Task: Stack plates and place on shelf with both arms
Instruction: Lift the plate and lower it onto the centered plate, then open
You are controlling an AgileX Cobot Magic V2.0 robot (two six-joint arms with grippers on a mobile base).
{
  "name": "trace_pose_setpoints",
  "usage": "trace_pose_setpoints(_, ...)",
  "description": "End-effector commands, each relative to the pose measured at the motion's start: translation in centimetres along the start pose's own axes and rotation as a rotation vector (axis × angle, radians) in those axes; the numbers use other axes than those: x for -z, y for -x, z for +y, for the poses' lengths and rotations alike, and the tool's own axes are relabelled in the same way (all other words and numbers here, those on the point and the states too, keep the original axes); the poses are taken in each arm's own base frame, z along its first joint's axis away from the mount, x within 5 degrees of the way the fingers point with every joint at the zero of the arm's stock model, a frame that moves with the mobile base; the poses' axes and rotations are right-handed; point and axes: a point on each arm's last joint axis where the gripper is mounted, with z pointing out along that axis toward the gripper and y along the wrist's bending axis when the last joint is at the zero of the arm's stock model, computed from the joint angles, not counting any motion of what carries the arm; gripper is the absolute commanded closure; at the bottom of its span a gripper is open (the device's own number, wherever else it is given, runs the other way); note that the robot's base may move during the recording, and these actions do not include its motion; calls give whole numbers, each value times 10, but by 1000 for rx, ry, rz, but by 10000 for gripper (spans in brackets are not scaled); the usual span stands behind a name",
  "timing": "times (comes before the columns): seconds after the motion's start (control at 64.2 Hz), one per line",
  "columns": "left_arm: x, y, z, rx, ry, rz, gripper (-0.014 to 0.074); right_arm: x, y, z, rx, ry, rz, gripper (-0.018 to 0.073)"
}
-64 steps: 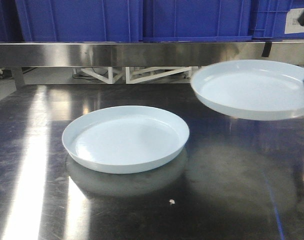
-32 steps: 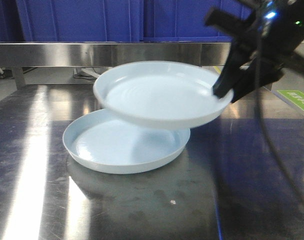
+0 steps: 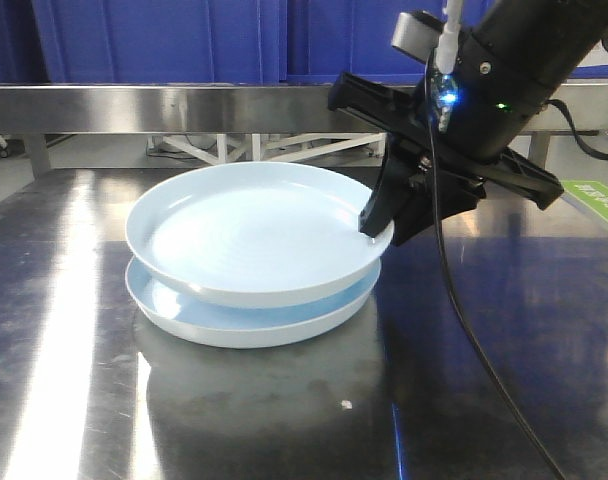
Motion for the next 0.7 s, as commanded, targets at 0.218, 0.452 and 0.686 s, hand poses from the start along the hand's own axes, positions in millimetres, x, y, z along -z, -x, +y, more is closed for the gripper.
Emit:
trace_pose_setpoints(0.218,1,17,3,16,25,-109,511,7,9,11,-8,43,-67,528)
trace_pose_setpoints(0.452,1,17,3,16,25,-109,511,5,7,13,0,44,-60,525)
trace_pose_setpoints(0.686,1,17,3,16,25,-109,511,5,8,13,0,45,-71,492)
